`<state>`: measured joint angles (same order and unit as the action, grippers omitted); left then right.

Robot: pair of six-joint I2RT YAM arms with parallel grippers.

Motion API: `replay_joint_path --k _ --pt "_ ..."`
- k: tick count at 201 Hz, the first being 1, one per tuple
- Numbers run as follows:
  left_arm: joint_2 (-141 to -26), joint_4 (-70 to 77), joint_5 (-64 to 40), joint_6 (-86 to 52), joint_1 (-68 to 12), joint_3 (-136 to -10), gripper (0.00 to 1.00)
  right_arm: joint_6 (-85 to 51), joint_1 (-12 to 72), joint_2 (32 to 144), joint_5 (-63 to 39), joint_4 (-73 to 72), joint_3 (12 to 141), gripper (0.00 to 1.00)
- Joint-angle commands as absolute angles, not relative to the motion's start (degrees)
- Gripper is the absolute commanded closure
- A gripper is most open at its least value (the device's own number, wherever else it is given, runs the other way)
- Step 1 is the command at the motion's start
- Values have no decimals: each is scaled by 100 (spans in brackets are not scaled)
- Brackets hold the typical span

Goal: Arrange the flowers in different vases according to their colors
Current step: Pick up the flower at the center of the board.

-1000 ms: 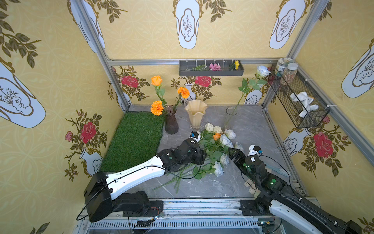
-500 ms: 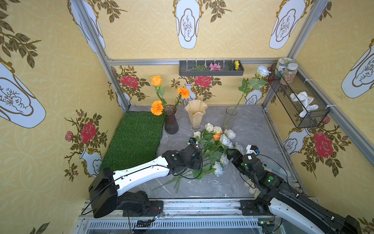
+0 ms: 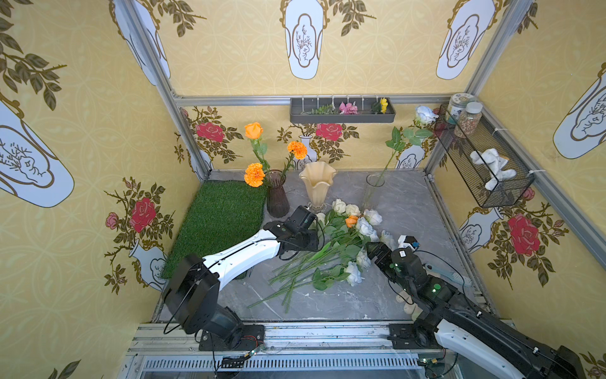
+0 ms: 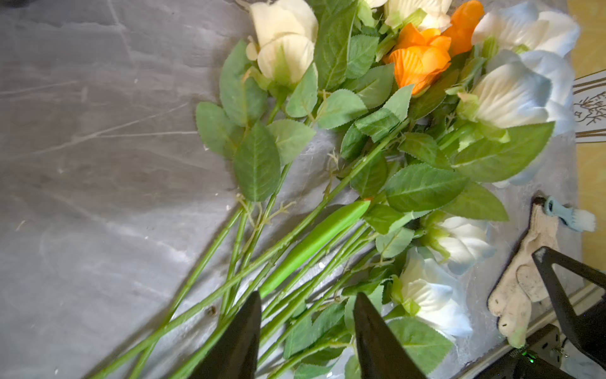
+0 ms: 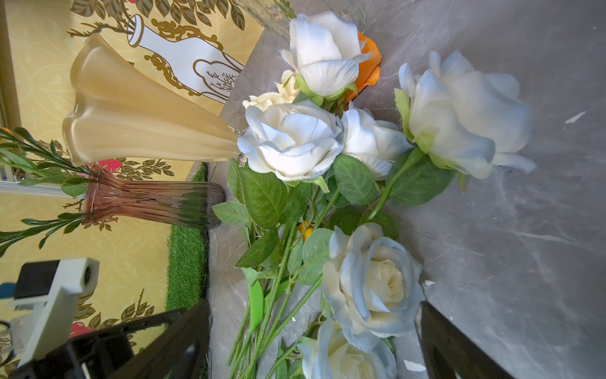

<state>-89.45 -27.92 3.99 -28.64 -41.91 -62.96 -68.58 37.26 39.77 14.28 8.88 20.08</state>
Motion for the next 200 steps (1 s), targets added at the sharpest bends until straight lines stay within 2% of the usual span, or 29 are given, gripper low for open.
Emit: replay_joint_path --k 1,110,200 --pt "-9414 -2864 0 -2582 -4081 -6595 54 -6809 3692 3978 1365 642 2022 3" --pt "-10774 -2813 4 -2152 -3737 -7289 72 -6846 3490 4078 1188 505 1962 3" --pt "-11207 -2825 153 -2091 -3560 -7365 75 -6864 3410 4164 1117 466 1975 3"
